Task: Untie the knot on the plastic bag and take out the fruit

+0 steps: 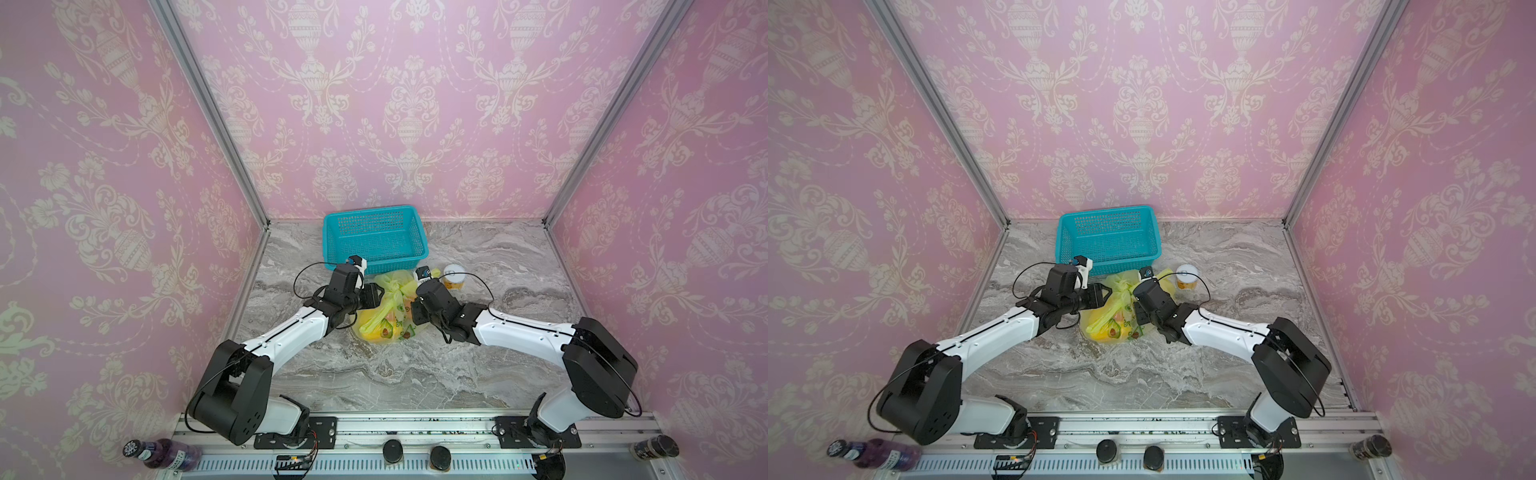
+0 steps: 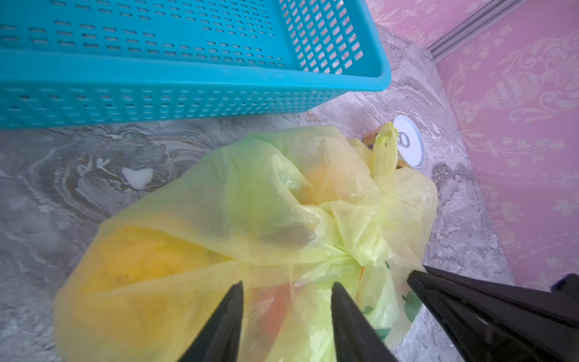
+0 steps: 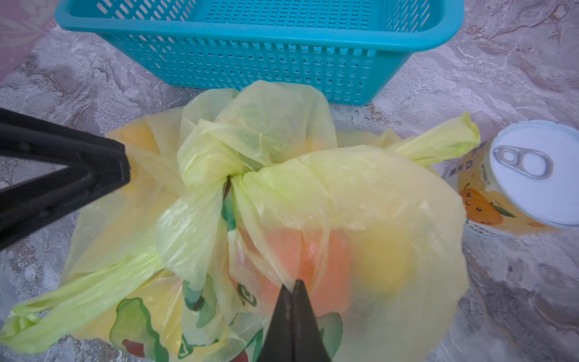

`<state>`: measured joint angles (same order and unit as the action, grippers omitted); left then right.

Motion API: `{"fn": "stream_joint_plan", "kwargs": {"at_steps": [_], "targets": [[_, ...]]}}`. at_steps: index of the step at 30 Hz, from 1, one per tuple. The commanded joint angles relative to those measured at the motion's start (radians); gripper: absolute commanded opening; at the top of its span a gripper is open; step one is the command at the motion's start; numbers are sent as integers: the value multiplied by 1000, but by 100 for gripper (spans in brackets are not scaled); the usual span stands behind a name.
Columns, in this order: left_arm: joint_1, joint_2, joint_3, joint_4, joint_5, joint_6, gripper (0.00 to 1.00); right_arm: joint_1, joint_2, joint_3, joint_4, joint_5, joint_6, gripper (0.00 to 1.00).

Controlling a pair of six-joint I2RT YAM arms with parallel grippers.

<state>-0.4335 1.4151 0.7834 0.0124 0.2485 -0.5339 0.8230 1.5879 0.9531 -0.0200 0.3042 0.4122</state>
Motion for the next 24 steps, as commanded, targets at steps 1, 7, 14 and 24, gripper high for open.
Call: {"fn": "stream_joint_plan", "kwargs": {"at_steps": [1,7,14,24], "targets": [[-19,57,26,-2,39,2,58,7,-15,-10,22,16,22,0],[-34,166,58,24,93,-8,72,8,-4,0,32,1,25,0],[-34,153,58,25,78,4,0,11,-17,-11,39,-4,22,0],[-33,-35,7,-46,-106,43,0,10,-97,-104,78,96,46,0]]}}
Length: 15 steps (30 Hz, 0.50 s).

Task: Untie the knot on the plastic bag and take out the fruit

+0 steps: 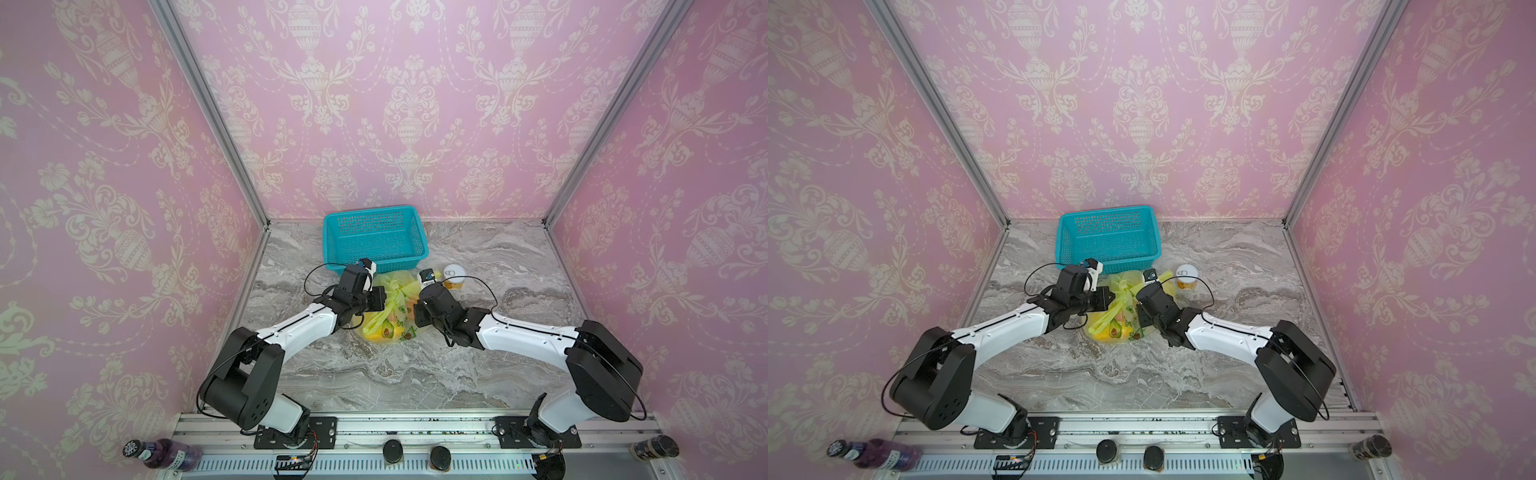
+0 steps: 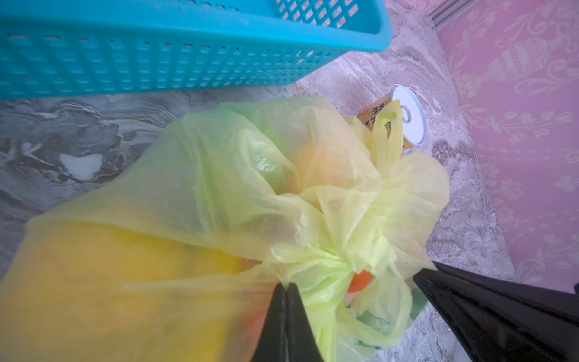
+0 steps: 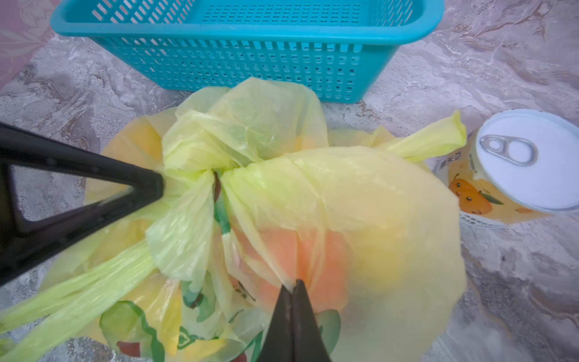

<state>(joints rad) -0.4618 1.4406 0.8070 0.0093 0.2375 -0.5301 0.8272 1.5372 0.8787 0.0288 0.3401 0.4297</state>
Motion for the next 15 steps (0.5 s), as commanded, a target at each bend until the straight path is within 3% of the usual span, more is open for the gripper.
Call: {"fn": "stream_joint_plan", "kwargs": {"at_steps": [1,15], "targets": [[-3,-78,-22,-46,-108,42,0,5,-57,-43,38,68,30,0],[14,-191,-66,-78,-226,33,0,5,-143,-178,127,140,60,0]]}}
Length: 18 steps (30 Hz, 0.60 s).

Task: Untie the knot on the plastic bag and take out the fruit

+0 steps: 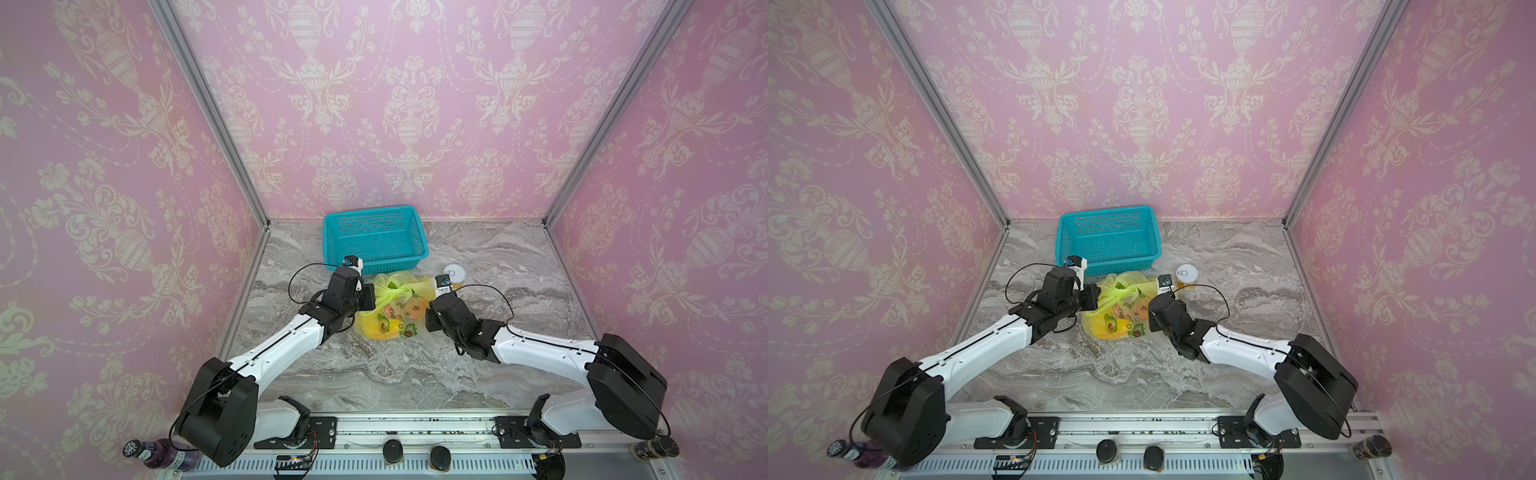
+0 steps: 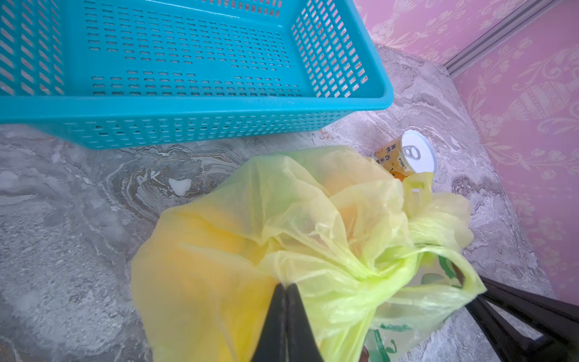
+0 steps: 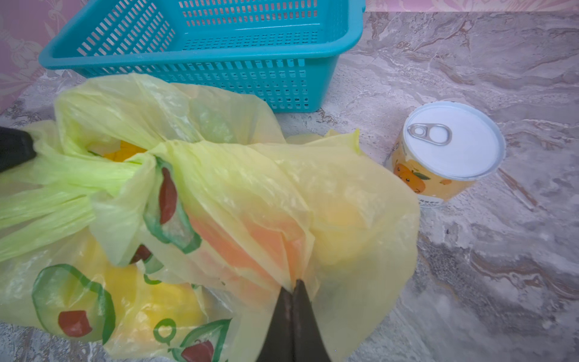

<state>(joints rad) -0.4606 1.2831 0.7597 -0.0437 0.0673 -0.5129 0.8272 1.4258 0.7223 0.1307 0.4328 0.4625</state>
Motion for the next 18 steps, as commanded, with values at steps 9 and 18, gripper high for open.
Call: {"fn": "stream_joint_plan", "kwargs": {"at_steps": [9,18], "targets": [[81,-92,-75,-26,-55,-23,0,5,-110,-129,96,107,62,0],[166,-141,-118,-19,-20,-65,0,5,-155,-212,147,146,86,0]]}}
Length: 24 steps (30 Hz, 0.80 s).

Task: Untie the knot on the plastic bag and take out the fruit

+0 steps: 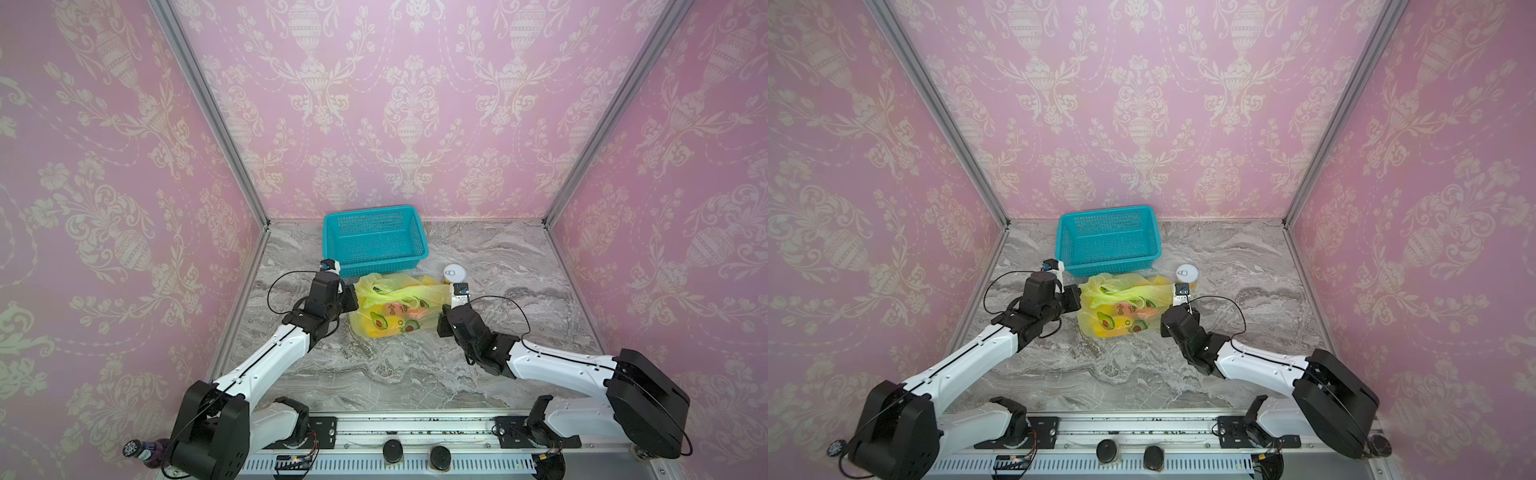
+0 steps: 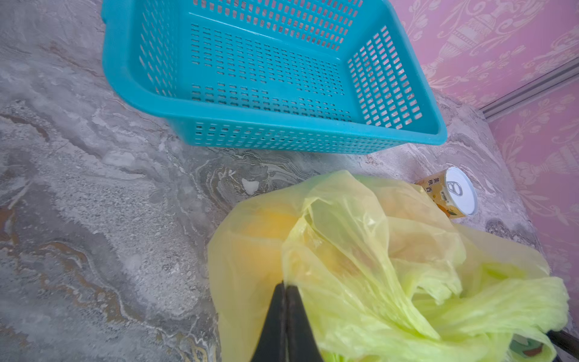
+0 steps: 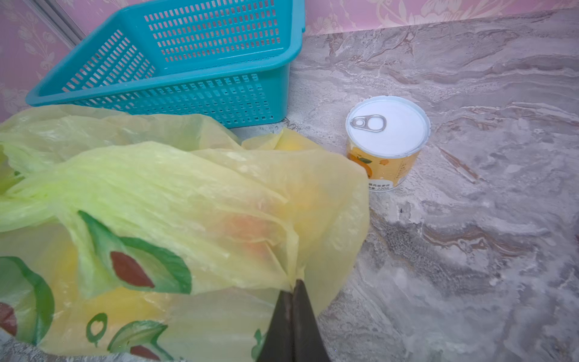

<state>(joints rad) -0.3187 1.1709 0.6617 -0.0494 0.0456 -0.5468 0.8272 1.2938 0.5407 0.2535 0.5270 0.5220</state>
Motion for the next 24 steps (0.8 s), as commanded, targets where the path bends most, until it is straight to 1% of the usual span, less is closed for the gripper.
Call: {"fn": "stream_joint_plan", "kwargs": {"at_steps": [1,9,18,19,20,22,24], "targets": [[28,-36,-23,-15,2,-31,0,3,-26,-39,29,54,29,0],[59,-74,-39,-23,5,-42,0,3,-67,-105,77,61,44,0],[79,-85,-50,-19,13,-53,0,5,-131,-164,127,39,20,0],[79,-86,-52,-17,15,-52,0,4,-138,-171,129,39,19,2],[79,-86,-53,-13,19,-53,0,5,-143,-175,133,38,15,8],[79,-83,-50,-10,27,-48,0,6,-157,-177,133,28,-3,25],[77,-81,-47,-6,40,-44,0,11,-181,-171,127,18,-31,44]]}}
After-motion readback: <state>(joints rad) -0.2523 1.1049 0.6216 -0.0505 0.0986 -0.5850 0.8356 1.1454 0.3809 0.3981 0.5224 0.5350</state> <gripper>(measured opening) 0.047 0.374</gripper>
